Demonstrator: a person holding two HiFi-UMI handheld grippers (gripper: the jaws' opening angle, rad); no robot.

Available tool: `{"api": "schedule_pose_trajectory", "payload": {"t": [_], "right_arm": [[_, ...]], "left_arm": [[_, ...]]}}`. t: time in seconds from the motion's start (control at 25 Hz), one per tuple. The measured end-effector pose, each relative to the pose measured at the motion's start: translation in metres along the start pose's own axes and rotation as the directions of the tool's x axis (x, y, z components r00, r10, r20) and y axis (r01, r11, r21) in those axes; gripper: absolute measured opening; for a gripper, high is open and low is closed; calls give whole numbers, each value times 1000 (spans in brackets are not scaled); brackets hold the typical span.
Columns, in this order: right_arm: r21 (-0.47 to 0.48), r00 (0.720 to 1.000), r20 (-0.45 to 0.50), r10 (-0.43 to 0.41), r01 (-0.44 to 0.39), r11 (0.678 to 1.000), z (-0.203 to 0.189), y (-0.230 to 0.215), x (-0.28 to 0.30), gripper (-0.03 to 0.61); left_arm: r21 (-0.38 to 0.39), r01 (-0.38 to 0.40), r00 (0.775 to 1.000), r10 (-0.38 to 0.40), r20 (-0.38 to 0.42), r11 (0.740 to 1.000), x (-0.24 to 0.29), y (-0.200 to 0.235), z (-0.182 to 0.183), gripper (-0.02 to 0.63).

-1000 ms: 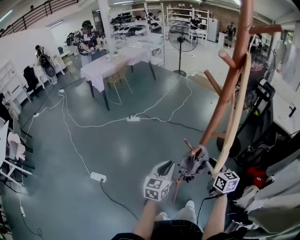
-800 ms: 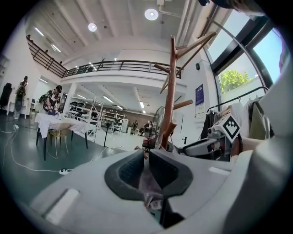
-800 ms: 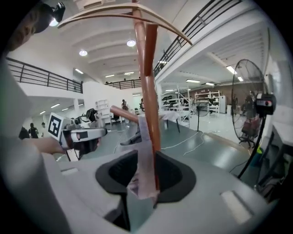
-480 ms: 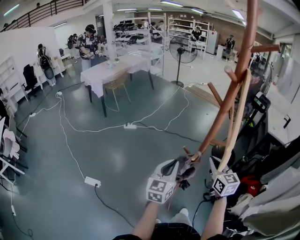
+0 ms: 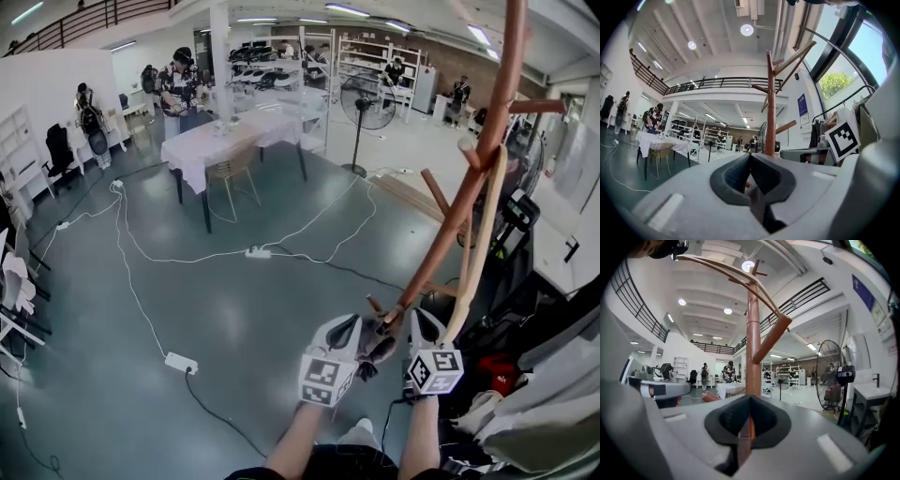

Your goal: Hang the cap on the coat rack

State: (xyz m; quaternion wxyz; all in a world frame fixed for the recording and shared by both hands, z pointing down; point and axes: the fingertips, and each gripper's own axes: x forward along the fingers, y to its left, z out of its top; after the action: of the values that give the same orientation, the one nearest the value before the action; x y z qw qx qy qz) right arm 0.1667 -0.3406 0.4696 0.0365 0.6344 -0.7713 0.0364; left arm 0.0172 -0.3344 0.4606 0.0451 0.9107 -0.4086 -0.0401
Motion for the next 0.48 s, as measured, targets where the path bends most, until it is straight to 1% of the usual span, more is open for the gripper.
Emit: {"api": "schedule_pose_trajectory", "payload": {"t": [0.32, 0.48], "right_arm": [[-57, 1000, -9, -2, 1, 998, -2, 6, -1, 5], [-74, 1000, -1, -11, 11, 997, 2, 4, -2, 5]], "left_arm": [[-17, -5, 1000, 5, -13, 1000, 9, 1, -4, 9], [-28, 4, 1000, -5, -16, 1000, 11, -1, -7, 9]]}}
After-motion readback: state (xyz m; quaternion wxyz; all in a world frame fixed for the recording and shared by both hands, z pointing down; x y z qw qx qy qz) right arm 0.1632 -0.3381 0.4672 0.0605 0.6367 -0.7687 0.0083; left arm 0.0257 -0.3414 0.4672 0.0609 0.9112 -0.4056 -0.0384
